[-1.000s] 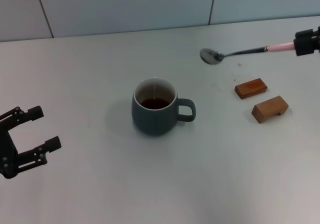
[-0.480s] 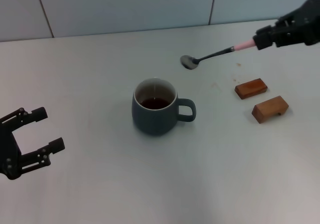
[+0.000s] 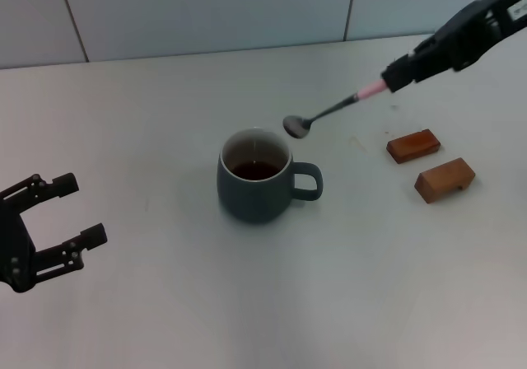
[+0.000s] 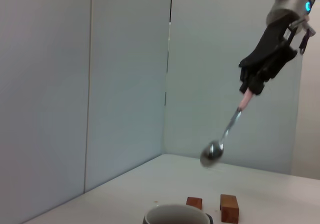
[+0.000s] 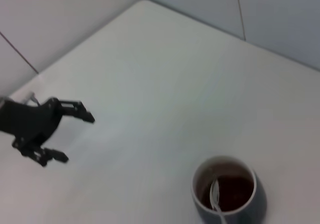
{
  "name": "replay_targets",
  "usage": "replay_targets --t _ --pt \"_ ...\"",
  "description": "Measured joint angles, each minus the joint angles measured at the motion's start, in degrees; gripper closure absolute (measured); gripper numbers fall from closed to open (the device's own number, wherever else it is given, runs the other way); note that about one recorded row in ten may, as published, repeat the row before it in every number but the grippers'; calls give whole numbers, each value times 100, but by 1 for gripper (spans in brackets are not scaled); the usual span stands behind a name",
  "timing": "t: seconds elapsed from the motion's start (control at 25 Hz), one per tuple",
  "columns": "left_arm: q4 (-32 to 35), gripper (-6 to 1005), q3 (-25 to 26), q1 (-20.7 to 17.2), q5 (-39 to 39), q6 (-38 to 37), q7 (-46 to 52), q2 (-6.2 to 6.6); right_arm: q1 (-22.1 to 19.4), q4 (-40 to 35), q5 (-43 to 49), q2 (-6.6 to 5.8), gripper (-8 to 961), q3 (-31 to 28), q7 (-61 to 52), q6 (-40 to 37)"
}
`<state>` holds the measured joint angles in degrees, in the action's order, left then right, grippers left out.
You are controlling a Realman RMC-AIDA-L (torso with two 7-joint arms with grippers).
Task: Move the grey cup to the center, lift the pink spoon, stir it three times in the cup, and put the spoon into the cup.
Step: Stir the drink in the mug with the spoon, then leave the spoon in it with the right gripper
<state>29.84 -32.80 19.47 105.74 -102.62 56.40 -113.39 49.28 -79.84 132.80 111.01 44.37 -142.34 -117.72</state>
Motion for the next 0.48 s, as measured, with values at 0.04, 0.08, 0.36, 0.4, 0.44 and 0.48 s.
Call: replay_targets --t 0.04,0.08,0.36,0.4,0.44,0.48 --pt "2 184 10 1 -1 0 0 1 31 79 62 4 833 110 -1 75" --pt "2 184 14 2 -2 0 1 1 70 169 136 10 832 236 -1 166" --pt "5 184 26 4 -18 -6 11 -12 352 835 367 29 828 642 -36 676" --pt "4 184 27 4 -18 -10 13 -13 384 963 373 34 828 749 -11 782" --pt "5 184 29 4 -19 -16 17 -14 414 1080 375 38 827 847 18 896" --pt "16 184 33 4 -27 -30 40 -15 467 1309 384 51 827 1035 64 1090"
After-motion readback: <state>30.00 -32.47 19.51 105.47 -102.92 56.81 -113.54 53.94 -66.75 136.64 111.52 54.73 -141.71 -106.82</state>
